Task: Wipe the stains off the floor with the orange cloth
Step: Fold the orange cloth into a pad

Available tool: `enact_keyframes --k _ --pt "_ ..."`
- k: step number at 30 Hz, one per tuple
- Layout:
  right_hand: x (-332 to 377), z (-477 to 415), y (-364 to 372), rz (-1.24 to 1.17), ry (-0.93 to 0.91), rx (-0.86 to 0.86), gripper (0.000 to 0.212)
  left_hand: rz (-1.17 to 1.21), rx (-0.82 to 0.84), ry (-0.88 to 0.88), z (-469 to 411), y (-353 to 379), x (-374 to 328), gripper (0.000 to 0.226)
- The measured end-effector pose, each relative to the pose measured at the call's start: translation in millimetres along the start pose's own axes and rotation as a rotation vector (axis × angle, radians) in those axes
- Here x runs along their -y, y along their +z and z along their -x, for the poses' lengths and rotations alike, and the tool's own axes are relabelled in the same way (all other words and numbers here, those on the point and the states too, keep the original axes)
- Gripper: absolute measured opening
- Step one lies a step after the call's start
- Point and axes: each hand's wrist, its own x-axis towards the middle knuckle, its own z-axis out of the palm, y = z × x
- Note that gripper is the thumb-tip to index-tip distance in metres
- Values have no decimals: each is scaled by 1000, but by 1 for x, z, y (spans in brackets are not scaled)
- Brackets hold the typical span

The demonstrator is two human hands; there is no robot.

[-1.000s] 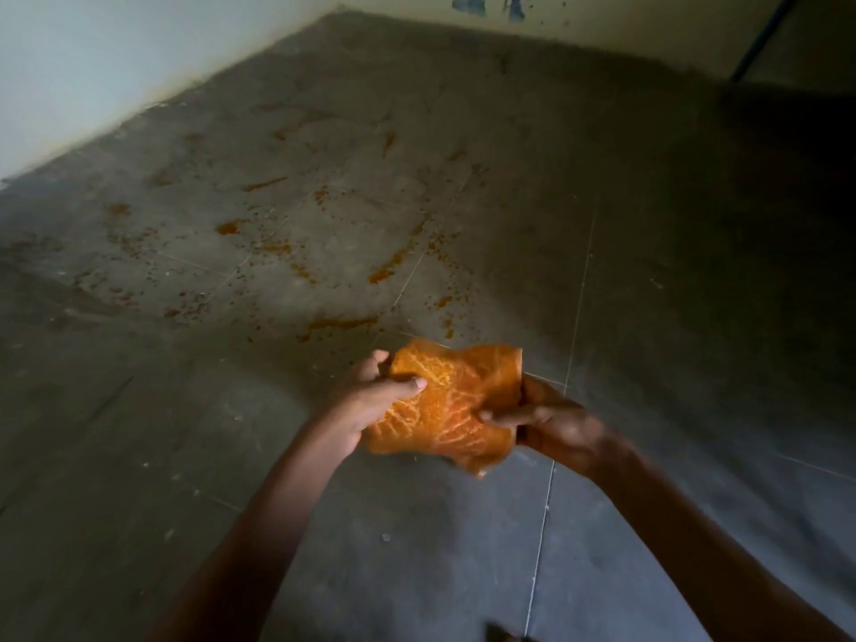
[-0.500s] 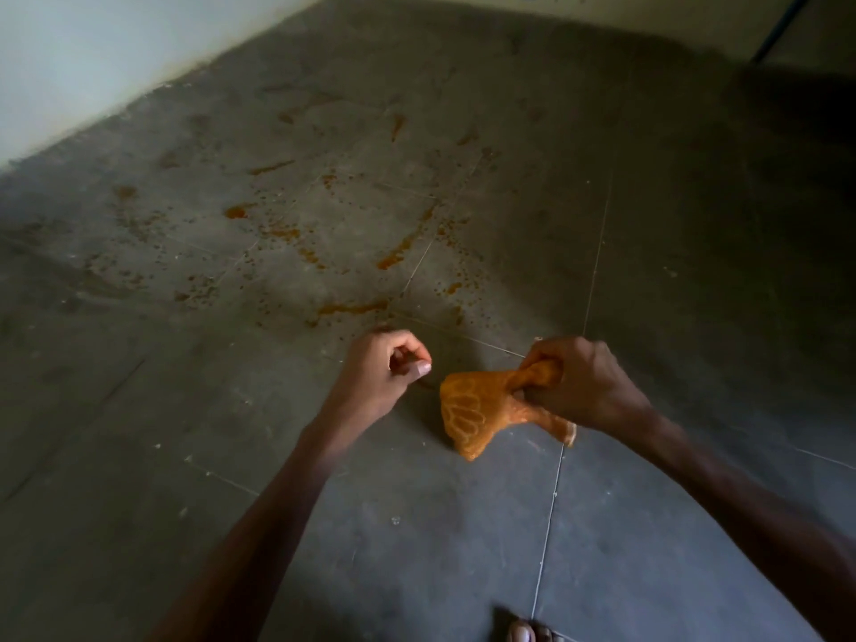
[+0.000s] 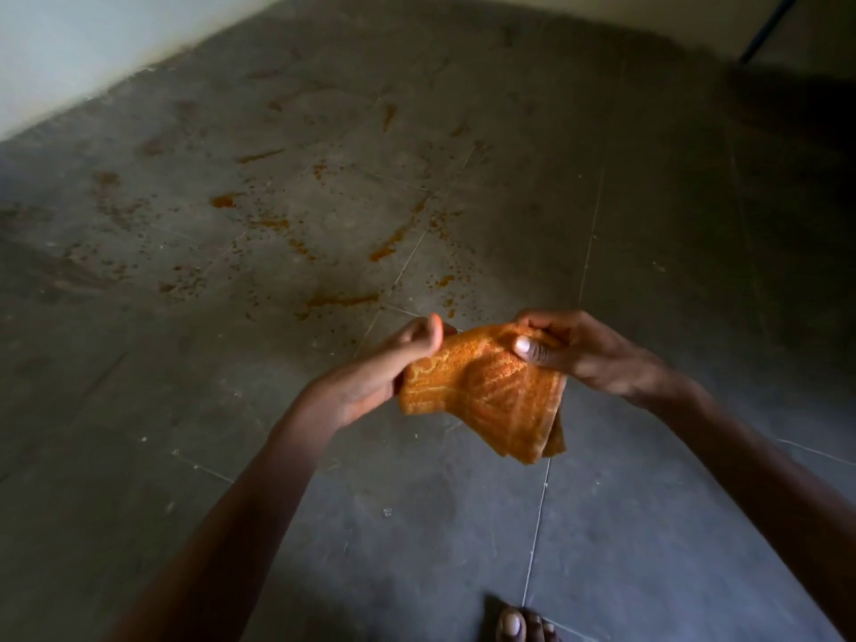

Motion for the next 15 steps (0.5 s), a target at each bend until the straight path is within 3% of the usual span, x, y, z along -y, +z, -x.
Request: enact_keyframes --k 2,4,7,10,12,15 --pt "3 1 1 -33 -14 33 65 72 -5 -128 0 2 1 63" --pt "5 1 2 17 -9 38 62 -97 -40 -163 -1 5 3 49" --pt "5 4 1 213 61 34 55 -146 -223 83 -6 5 10 25" --pt "1 7 6 459 128 -2 51 -175 -355 300 -9 6 6 29" --pt "-4 5 13 548 215 94 49 -498 -399 333 -11 14 1 35" --pt "-3 6 23 578 346 259 44 -979 -537 397 -7 29 -3 24"
